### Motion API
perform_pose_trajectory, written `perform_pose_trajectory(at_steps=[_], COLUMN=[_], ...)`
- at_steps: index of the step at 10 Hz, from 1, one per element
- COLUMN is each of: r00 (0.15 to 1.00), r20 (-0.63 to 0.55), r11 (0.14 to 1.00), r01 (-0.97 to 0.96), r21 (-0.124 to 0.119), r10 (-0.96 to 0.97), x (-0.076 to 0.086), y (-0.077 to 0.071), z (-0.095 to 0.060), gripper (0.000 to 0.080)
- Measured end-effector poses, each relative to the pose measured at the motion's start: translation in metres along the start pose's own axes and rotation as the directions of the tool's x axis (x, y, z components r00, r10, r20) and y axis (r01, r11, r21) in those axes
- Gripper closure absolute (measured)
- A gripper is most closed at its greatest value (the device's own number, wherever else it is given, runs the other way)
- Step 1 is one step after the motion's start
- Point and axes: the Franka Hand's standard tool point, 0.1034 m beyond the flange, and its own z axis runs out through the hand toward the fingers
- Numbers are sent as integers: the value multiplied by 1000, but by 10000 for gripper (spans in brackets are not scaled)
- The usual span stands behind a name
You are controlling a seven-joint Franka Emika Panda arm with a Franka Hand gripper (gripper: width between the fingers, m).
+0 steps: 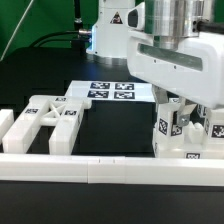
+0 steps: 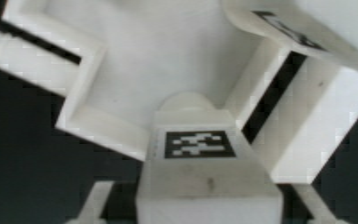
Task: Assemble chair
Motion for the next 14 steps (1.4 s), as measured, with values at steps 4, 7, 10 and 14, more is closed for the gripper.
perform_pose_trajectory(at_steps=[4,7,10,14], r00=[995,1000,954,806], r20=[5,7,10,9], r11=[995,1000,954,806], r01=[-99,21,300,593], r21=[3,-5,-3,-1], r10=[99,-21,-300,-592], x=[0,-1,0,0], y=[0,0,0,0], z=[0,0,0,0], gripper=[491,183,150,150])
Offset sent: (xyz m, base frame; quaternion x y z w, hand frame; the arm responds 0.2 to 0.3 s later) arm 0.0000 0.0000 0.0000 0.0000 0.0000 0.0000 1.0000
